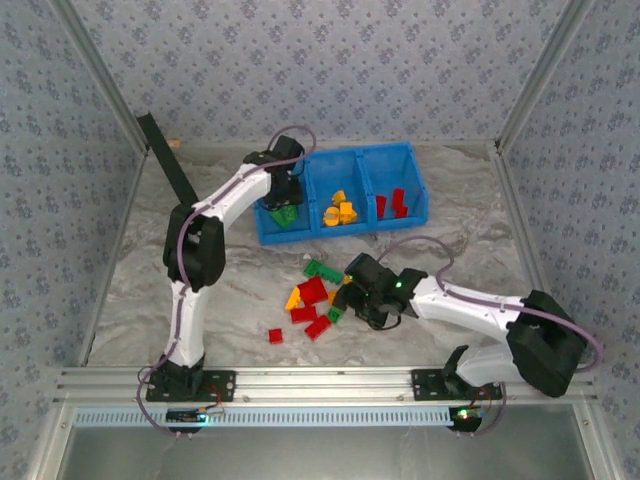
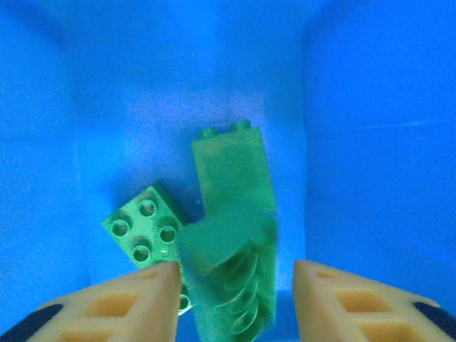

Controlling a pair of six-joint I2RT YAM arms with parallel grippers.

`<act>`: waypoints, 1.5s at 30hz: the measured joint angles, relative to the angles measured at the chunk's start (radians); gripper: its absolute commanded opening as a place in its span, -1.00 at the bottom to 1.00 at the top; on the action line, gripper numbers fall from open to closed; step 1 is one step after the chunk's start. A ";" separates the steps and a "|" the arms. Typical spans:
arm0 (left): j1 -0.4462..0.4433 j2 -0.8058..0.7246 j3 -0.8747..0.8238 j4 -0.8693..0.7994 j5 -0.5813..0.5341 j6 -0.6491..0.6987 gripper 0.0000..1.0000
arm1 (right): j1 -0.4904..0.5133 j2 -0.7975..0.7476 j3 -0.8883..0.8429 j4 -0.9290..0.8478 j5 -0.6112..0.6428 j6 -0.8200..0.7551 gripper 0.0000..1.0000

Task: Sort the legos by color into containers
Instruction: Place the lego in the container, then pick up the lego from the bottom-center of the table.

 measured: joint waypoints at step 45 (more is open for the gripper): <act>0.018 -0.386 -0.192 0.061 0.087 0.086 0.18 | 0.025 0.311 0.179 -0.008 -0.056 -0.033 -0.47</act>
